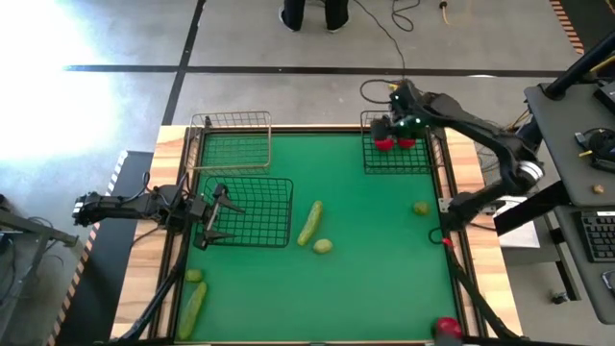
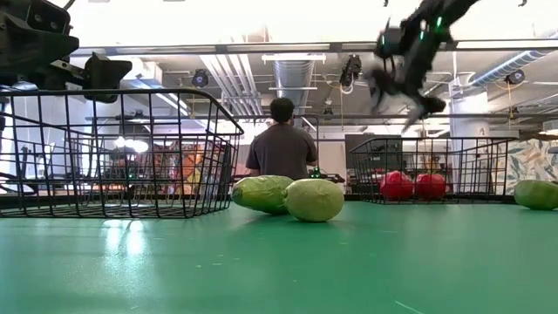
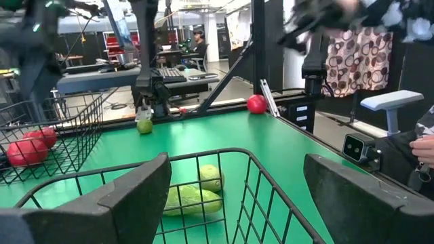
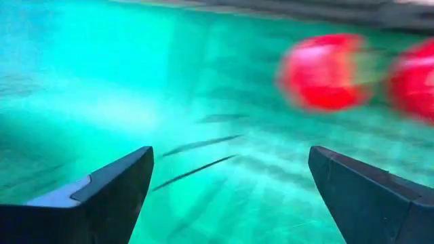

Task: Sort produce into baskets
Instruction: Put the tomato into the right black metal wire basket

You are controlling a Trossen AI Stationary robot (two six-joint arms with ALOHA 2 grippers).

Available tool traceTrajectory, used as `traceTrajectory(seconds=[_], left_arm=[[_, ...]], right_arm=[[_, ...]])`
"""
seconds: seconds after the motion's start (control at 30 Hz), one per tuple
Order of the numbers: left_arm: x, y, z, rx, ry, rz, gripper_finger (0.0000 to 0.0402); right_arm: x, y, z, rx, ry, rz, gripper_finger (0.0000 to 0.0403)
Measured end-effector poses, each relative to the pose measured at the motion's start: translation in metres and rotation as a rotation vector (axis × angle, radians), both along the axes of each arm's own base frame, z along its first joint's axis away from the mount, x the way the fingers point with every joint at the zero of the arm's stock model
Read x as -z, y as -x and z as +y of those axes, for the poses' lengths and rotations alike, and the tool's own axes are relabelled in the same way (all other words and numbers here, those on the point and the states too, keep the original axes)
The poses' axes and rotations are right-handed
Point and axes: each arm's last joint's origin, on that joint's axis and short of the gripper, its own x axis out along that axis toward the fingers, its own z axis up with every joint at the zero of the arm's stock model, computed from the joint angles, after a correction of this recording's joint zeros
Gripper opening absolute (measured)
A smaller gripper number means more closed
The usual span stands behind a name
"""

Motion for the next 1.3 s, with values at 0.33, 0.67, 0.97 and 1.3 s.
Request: traceTrajectory(seconds=[0.33, 0.67, 0.97, 1.3], left_arm=[[0.0, 0.0, 0.0, 0.0, 0.0, 0.0, 0.0318], [0.0, 0.0, 0.0, 0.0, 0.0, 0.0, 0.0318], [0.0, 0.0, 0.0, 0.0, 0.0, 0.0, 0.0318], [0.0, 0.0, 0.0, 0.0, 0.0, 0.0, 0.0318]], right_arm=[[-0.041, -0.045, 0.168, -0.316, -0.12, -0.162, 0.0386], [-0.004, -0.036, 0.326, -0.192, -0.34, 0.098, 0.0386], [0.053, -0.004, 0.425, -0.051, -0.584, 0.573, 0.0386], [0.095, 0.005, 0.466, -0.1, -0.712, 1.019, 0.0386]])
